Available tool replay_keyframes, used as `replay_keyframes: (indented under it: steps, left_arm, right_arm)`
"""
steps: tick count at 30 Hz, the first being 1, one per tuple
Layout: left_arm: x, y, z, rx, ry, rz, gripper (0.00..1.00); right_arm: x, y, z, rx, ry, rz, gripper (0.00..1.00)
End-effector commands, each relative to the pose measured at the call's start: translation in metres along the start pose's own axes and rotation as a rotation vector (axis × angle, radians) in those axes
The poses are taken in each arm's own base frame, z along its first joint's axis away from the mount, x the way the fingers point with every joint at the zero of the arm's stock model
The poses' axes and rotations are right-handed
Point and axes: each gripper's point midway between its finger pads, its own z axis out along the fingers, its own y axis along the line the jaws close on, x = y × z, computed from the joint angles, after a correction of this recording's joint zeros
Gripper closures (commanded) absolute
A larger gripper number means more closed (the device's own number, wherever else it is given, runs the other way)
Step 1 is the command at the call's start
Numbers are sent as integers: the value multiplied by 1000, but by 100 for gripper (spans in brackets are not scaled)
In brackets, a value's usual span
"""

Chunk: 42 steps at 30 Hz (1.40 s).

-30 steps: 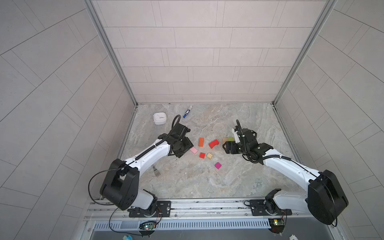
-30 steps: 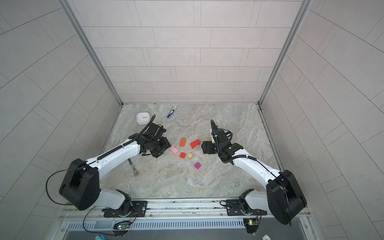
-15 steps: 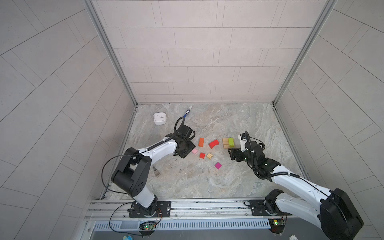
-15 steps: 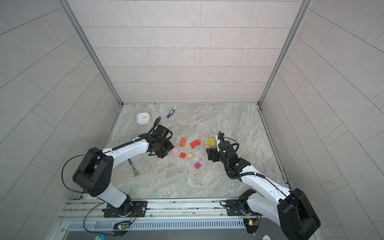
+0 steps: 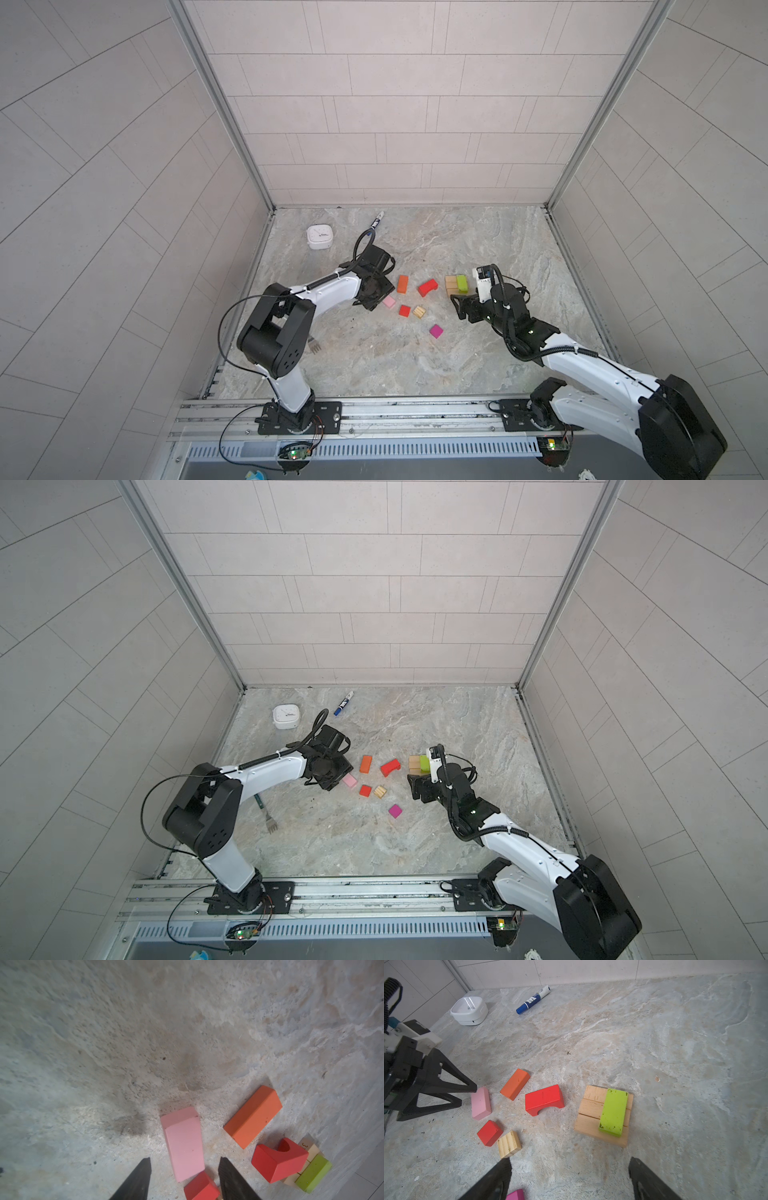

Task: Build the wood block tower
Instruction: 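Move the left gripper to the pink block while the right arm draws back, then close the left gripper on the pink block and lift it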

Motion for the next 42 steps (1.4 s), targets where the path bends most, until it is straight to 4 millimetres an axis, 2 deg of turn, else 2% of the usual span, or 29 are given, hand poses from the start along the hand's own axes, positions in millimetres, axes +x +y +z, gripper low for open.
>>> replay_keyframes:
  steps: [1,18,32,37,42]
  left_arm:
    - [-1,-4,5,-6,-6,-3,41]
    - [8,-3,26,-53,3,1,42]
    - [24,15,41,-119,48,39,57]
    - [23,22,38,-156,52,87,59]
    - [15,25,21,-218,35,210,61]
  right_arm:
    - [-3,6,0,-25,-13,-28,10]
    - [-1,4,3,-14,-1,-25,11]
    - [0,1,1,-2,-5,-19,11]
    - [0,1,1,-1,-6,-18,11]
    - [-1,1,0,0,-12,-18,11]
